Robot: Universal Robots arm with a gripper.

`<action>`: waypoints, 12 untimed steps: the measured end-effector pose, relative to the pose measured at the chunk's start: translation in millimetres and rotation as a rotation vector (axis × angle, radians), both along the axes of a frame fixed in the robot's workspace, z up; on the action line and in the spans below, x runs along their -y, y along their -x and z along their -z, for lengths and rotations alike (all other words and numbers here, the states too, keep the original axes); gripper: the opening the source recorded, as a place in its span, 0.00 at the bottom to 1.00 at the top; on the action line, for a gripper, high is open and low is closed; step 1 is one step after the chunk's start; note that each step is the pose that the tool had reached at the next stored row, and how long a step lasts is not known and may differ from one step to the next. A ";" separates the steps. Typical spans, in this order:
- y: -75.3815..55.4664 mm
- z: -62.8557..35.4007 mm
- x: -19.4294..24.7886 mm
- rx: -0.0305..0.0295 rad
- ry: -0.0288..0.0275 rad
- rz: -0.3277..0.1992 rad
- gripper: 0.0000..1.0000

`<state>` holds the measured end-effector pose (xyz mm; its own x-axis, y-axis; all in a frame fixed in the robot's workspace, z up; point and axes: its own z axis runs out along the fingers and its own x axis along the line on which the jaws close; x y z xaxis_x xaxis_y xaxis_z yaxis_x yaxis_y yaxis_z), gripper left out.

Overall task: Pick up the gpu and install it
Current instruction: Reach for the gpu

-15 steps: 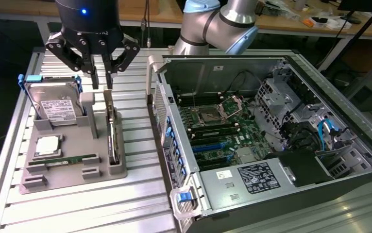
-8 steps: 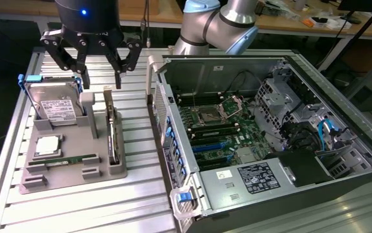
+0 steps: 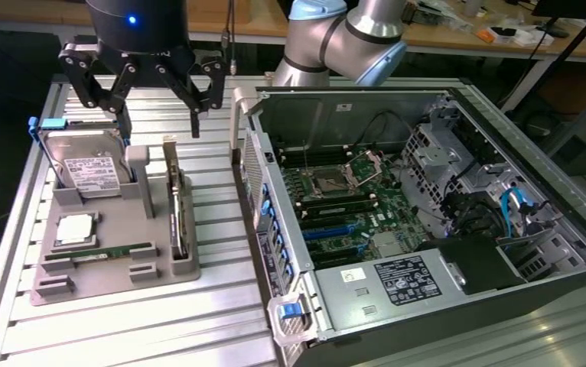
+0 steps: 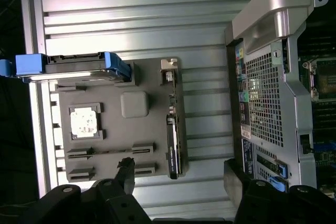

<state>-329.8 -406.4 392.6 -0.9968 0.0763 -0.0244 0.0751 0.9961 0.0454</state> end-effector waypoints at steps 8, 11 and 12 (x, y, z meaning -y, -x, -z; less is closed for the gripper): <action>0.0 4.8 0.0 0.0000 0.0000 0.000 0.78; 0.0 10.3 0.0 0.0000 0.0001 0.000 0.78; 0.0 11.9 0.0 -0.0001 0.0001 0.000 0.78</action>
